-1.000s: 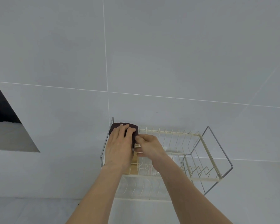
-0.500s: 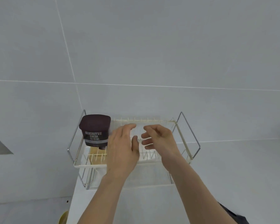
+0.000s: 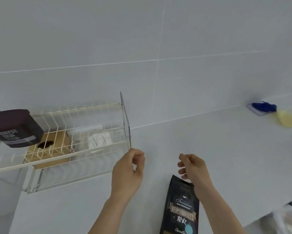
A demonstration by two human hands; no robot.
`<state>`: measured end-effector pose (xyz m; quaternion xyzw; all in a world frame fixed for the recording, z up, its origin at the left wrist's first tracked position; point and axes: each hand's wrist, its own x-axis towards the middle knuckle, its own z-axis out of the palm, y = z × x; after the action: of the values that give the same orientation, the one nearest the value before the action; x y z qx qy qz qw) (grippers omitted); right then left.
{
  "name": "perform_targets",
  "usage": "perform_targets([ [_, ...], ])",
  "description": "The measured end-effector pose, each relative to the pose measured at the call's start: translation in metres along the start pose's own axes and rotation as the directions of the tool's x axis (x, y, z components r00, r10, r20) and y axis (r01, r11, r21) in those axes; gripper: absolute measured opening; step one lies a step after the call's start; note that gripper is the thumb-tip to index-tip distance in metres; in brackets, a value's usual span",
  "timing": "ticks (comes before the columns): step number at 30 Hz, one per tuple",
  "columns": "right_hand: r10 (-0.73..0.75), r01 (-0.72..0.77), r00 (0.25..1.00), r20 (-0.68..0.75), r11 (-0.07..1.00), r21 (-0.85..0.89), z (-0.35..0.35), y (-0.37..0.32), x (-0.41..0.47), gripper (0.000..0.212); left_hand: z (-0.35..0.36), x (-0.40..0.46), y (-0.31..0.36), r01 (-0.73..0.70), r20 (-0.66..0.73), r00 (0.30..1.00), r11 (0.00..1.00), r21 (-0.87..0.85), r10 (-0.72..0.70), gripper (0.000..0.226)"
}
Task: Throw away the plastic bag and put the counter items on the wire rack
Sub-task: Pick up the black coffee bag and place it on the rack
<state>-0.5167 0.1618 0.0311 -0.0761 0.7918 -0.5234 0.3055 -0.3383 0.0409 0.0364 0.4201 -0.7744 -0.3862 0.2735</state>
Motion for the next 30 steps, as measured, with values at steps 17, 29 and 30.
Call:
perform_targets([
  [17,0.377,-0.378,0.924,-0.066,0.873,-0.308,-0.036,0.162,-0.009,0.040,0.143,-0.079,-0.028,0.465,0.552,0.637,0.840,0.280,-0.537,0.061],
  [29,0.173,-0.172,0.985,0.002,0.983,-0.060,-0.036,0.086,0.000,0.025,0.121,-0.043,0.016,0.313,0.413,0.842,0.938,0.152,-0.348,0.045],
  [30,0.131,-0.131,0.991,-0.005,0.991,-0.039,-0.037,0.067,0.002,0.025,0.114,-0.032,0.027,0.276,0.393,0.869,0.953,0.121,-0.302,0.046],
])
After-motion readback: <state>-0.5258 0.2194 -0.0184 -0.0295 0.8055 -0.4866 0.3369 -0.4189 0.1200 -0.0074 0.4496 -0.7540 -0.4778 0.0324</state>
